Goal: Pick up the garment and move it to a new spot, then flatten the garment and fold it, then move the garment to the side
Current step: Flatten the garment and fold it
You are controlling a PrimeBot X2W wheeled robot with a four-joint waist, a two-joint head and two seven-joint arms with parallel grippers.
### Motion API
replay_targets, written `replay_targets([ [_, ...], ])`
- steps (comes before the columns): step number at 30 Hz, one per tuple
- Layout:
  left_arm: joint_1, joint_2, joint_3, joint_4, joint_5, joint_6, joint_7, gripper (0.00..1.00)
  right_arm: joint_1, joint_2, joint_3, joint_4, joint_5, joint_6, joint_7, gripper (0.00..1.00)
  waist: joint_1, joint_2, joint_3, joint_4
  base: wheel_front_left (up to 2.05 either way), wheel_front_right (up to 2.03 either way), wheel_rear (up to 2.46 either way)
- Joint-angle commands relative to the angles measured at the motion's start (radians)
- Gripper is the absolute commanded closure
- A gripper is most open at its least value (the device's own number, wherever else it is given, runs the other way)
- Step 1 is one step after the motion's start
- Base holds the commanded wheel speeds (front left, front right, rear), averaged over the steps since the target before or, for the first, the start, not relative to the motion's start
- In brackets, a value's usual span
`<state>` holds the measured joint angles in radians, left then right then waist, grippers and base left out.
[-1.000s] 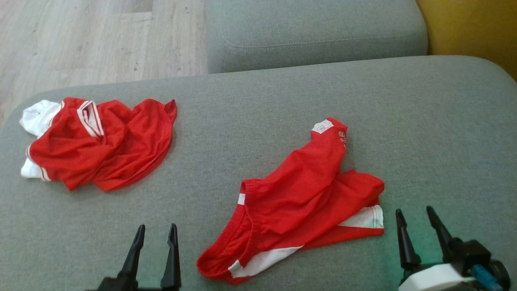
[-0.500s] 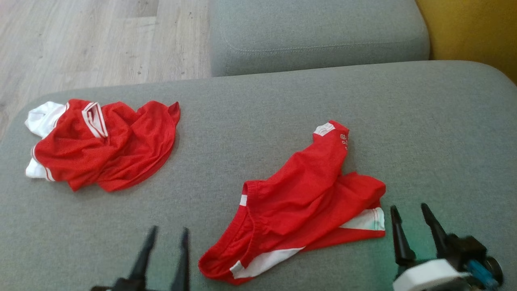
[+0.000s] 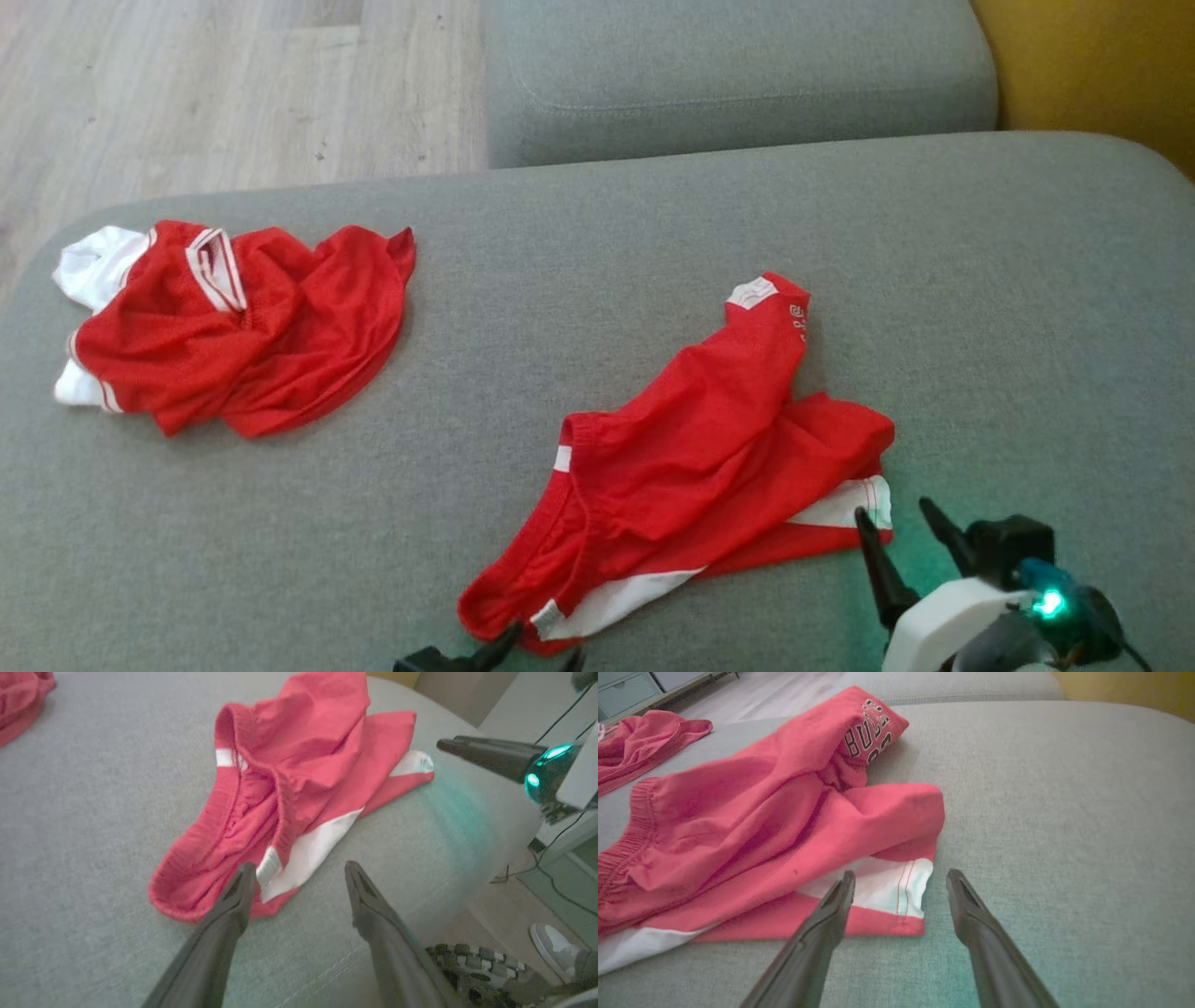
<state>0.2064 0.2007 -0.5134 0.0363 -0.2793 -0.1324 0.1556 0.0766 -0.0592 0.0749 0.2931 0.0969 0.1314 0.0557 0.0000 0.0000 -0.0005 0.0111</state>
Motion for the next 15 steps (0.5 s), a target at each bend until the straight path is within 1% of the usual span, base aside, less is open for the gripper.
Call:
replay_targets([
  [1, -0.045, 0.019, 0.019, -0.021, -0.006, 0.002, 0.008, 0.0, -0.016, -0.014, 0.034, -0.026, 0.0, -0.001, 0.008, 0.0, 0.0, 0.0, 0.007, -0.006, 0.0, 0.0, 0.0],
  [6, -0.078, 0.034, 0.012, 0.004, -0.018, 0.002, 0.008, 0.0, -0.026, -0.009, 0.042, -0.017, 0.005, -0.001, 0.031, 0.0, 0.0, 0.0, 0.015, -0.021, 0.0, 0.0, 0.0],
  [15, -0.128, 0.04, 0.001, 0.039, -0.023, 0.002, 0.008, 0.0, -0.056, -0.002, 0.062, 0.011, 0.007, -0.001, 0.045, 0.0, 0.0, 0.0, 0.042, -0.044, 0.0, 0.0, 0.0],
])
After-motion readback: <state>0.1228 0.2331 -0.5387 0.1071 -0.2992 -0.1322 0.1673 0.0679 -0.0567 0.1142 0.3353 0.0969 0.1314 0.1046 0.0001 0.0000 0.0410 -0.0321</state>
